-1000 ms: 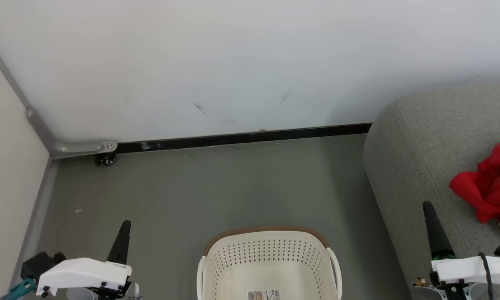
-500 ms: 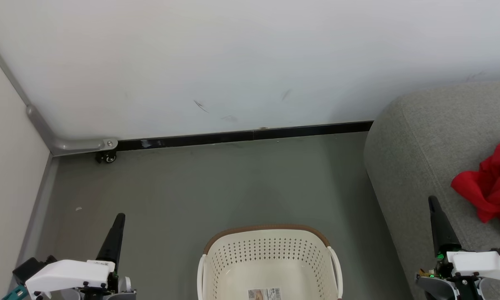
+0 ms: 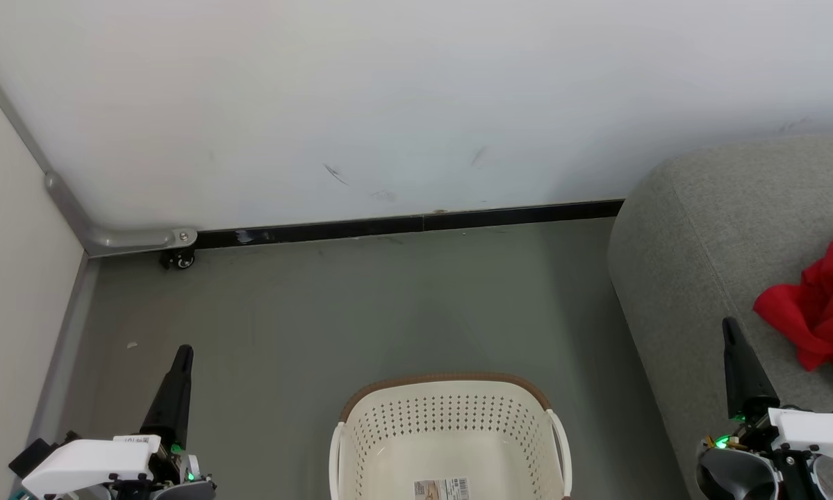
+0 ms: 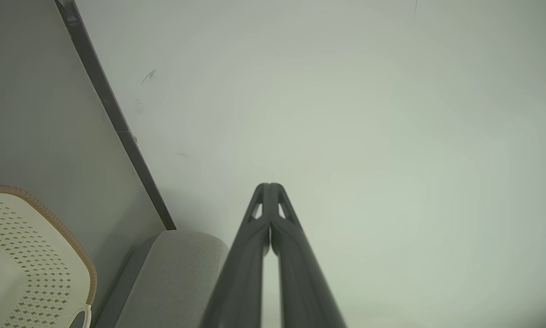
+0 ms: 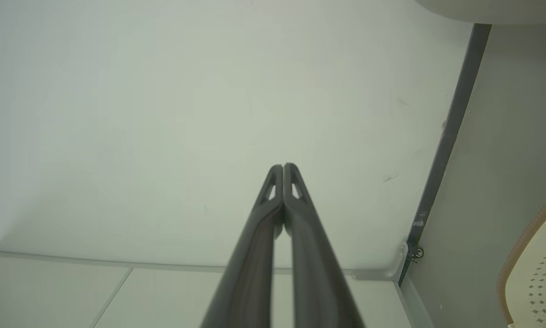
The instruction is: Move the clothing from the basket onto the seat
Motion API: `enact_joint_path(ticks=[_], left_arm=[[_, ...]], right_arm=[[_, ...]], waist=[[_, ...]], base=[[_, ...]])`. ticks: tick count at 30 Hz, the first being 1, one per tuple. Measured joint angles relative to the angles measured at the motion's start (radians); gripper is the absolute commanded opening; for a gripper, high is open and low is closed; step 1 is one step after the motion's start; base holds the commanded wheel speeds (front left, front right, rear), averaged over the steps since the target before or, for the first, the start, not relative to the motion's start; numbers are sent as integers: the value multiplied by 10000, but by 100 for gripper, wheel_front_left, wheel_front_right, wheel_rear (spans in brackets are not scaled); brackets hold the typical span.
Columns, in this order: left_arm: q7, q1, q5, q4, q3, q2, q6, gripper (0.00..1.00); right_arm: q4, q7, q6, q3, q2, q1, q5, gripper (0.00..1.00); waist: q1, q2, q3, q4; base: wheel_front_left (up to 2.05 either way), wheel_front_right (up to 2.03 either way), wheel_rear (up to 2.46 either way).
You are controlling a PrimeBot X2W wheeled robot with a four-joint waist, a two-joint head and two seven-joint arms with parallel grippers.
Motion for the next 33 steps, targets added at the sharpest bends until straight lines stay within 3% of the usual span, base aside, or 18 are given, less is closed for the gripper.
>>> enact_joint_path(ticks=[33], left_arm=[[0,-1,-19,13,8,-48,-21,0]], right_arm=[[15,23,0,-27,-8,-140,0,0]], waist=[[-2,0,1,0]], base=[[0,0,0]])
